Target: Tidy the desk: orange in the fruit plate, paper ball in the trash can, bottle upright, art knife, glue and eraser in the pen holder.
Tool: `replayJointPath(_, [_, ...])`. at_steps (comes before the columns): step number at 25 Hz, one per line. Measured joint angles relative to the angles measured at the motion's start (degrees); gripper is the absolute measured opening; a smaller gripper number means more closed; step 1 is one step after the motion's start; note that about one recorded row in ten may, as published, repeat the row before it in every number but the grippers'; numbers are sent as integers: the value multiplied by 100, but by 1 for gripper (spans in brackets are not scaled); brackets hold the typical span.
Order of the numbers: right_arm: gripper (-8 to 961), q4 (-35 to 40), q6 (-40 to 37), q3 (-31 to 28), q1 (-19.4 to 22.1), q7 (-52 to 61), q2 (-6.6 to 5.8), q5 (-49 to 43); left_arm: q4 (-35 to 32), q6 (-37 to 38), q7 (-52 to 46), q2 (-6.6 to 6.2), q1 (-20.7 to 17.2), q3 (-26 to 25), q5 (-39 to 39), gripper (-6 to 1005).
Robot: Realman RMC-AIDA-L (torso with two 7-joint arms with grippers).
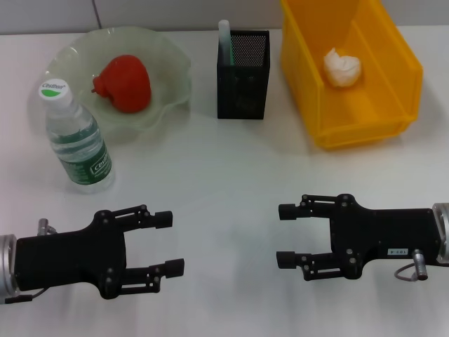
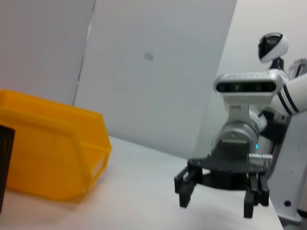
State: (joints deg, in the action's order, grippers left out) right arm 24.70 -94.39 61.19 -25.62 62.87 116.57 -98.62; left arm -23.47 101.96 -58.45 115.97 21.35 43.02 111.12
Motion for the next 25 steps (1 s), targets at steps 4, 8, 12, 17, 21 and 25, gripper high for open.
replayJointPath(4, [774, -8, 7, 1, 4, -69, 5, -7, 0, 0, 0, 0, 0, 0, 0, 785])
replayJointPath(8, [774, -17, -10, -2, 7, -71, 18, -10, -160, 33, 41, 1, 38, 6, 260, 782])
replayJointPath(12, [774, -23, -41, 10, -3, -68, 26, -13, -229, 76, 43, -18, 45, 13, 304, 781])
replayJointPath(17, [774, -34, -46, 11, -22, -51, 25, -16, -239, 86, 46, -28, 45, 17, 311, 781])
replayJointPath(21, [774, -36, -33, 13, -31, -52, 23, -17, -242, 95, 48, -31, 44, 19, 317, 780])
replayJointPath(25, [774, -38, -29, 24, -28, -50, 23, -17, -245, 96, 49, -31, 44, 21, 319, 780])
